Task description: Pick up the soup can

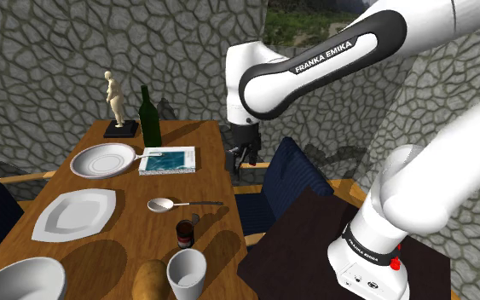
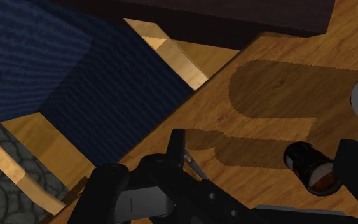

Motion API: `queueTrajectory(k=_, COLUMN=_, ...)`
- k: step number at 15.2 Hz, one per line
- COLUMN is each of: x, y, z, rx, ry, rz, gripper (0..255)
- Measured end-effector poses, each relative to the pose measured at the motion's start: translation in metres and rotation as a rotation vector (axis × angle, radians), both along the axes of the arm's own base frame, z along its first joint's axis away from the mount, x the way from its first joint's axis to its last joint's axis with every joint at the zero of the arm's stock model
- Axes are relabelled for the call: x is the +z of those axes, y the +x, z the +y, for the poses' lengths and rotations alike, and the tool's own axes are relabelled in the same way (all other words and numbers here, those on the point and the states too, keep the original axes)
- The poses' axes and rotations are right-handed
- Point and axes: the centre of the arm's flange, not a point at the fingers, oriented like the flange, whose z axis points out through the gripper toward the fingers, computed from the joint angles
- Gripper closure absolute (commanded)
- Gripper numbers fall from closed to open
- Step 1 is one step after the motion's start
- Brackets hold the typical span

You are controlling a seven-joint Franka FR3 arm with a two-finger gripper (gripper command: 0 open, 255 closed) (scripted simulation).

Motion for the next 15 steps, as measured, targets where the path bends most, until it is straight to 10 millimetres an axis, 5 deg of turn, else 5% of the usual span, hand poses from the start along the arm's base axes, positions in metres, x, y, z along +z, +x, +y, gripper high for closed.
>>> queueTrajectory(k=15, x=-0.131, y=0.072, z=0.117, rx=0.002, ry=0.032, rz=-0.035, gripper=0)
